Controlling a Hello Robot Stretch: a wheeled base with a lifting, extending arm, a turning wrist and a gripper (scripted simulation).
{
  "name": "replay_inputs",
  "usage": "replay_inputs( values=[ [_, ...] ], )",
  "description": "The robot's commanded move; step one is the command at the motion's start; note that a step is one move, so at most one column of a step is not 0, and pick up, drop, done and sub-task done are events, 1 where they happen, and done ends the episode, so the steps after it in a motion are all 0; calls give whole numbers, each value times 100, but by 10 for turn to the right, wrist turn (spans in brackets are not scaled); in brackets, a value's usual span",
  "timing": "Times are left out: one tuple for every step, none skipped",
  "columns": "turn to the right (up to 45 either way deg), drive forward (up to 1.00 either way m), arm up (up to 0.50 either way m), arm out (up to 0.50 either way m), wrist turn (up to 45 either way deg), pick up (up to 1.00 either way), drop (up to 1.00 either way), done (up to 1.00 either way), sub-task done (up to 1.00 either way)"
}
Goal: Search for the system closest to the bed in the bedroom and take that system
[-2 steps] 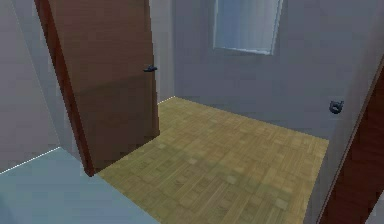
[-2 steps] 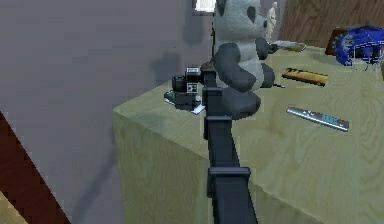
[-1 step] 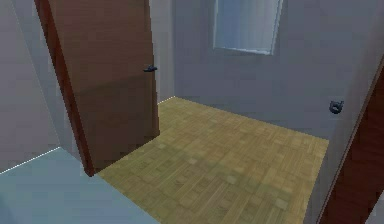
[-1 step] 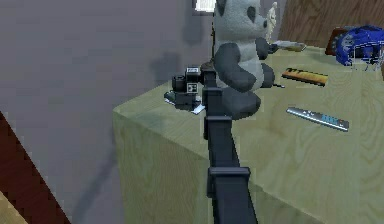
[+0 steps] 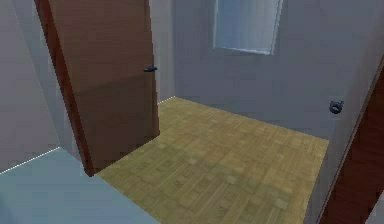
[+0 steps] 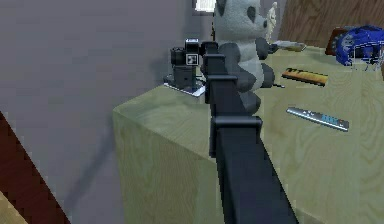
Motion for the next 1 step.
replay_inputs(
  values=[
    [0, 0, 0, 0, 0, 0, 0, 100, 0]
  ],
)
